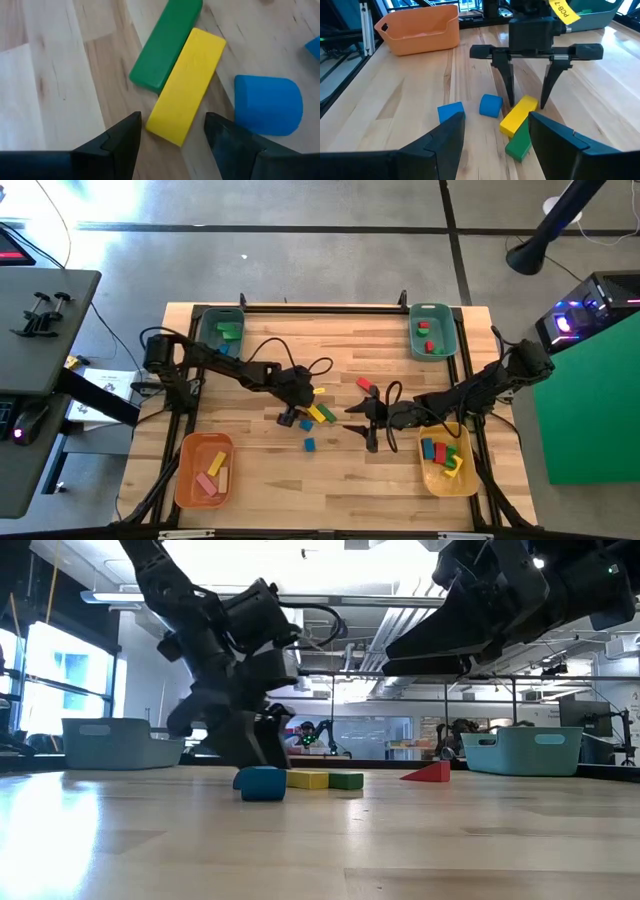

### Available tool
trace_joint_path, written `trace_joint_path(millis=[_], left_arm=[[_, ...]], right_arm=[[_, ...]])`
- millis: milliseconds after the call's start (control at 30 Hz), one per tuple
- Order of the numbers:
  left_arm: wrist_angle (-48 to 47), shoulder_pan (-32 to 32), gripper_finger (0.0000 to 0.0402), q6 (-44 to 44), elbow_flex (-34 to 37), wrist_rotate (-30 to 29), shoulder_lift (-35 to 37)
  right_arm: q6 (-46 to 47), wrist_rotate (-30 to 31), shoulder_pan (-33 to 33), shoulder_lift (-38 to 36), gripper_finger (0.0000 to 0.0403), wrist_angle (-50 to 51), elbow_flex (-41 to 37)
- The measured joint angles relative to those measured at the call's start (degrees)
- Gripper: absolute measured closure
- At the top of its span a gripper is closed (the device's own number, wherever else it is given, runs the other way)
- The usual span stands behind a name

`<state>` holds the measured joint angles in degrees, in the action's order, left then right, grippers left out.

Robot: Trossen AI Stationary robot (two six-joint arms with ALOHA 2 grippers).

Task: Sort blocks by size
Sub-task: Put the yellow rectangular block into the orange bin

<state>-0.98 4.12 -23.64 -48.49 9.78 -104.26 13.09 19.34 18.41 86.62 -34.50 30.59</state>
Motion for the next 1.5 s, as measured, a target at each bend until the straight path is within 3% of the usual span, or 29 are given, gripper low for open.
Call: trace_joint_path(millis=[233, 467, 567, 800, 1067, 1233, 1333, 1500], left_arm=[[1.77, 0.01, 0.021, 0.45, 0.0, 1.64, -0.75], [-0.46, -0.09, 0.0321, 3.43, 0.0, 1.61, 0.31], [-8.69, -0.36, 0.0335, 5.17, -1.06, -0.5, 3.33], [-32.17, -6.89, 0.0335, 12.23, -8.41, -15.16, 14.4], [-41.07, -26.49, 0.0335, 37.49, -11.04, -21.64, 24.13], [-47.39, -39.65, 0.0335, 61.81, -11.04, -23.96, 26.64], [-51.74, -46.66, 0.0335, 77.88, -11.04, -23.05, 26.77], [-57.62, -56.08, 0.0335, 102.55, -10.04, -16.31, 26.77]], right_arm=[[-0.03, -0.11, 0.0, -0.01, 0.019, 0.12, 0.0], [-0.07, -0.29, 0.0, -0.01, 0.019, 0.18, 0.0], [-0.08, -0.29, 0.0, -0.01, 0.019, 0.51, 0.0], [-0.08, -0.29, 0.0, -0.01, 0.019, 1.69, 0.0], [-0.41, -0.29, 0.0, 0.01, 0.019, 2.39, 0.02], [-1.42, -0.27, 0.0, -0.01, 0.019, 2.41, 0.02], [-1.58, -0.27, -0.1, -0.01, 0.019, 2.25, 0.02], [-1.8, -0.27, -0.15, -0.01, 0.019, 2.1, 0.02]])
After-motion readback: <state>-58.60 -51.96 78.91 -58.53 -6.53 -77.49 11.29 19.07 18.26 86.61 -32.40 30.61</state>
